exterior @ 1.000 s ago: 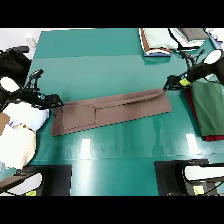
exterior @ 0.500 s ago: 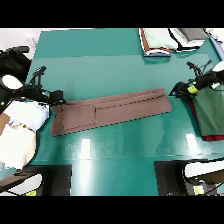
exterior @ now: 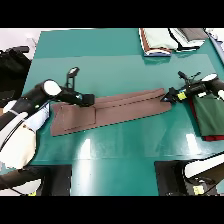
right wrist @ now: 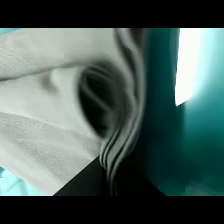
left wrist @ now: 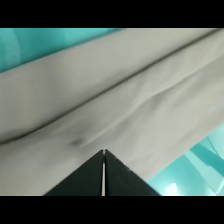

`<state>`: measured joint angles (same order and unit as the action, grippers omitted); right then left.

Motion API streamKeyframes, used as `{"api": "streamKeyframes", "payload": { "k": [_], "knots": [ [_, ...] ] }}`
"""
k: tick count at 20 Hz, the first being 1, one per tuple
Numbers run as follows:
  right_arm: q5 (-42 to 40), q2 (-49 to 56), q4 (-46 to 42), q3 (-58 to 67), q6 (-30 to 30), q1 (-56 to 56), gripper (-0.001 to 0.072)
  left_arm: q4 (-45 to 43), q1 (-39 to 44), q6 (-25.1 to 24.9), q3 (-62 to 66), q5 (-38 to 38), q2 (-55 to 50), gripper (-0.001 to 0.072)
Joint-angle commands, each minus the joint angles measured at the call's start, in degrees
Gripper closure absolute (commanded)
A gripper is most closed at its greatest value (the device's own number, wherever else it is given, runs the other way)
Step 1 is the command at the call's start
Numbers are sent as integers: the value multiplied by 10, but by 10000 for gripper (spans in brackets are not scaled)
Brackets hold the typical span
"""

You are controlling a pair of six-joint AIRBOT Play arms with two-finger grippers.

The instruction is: Fold the shirts.

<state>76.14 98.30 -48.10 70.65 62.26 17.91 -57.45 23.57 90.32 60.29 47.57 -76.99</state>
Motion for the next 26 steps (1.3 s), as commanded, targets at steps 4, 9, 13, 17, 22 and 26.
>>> {"api": "streamKeyframes", "payload": {
  "k": [4,9,13,17,22,26],
  "knots": [
    [70,-70,54,110,2,-36,697,13,72,12,123,-20,-141,684],
    [73,-168,96,184,48,-90,697,36,85,11,199,-11,-230,684],
    [66,-195,96,231,85,-162,697,50,87,11,218,-17,-257,684],
    [54,-195,96,272,113,-225,697,49,86,11,219,-21,-261,684],
    [28,-195,96,282,132,-305,697,-15,47,10,235,27,-205,684],
    [-34,-189,97,282,134,-403,697,-95,-54,11,235,74,-65,683]
  ]
}}
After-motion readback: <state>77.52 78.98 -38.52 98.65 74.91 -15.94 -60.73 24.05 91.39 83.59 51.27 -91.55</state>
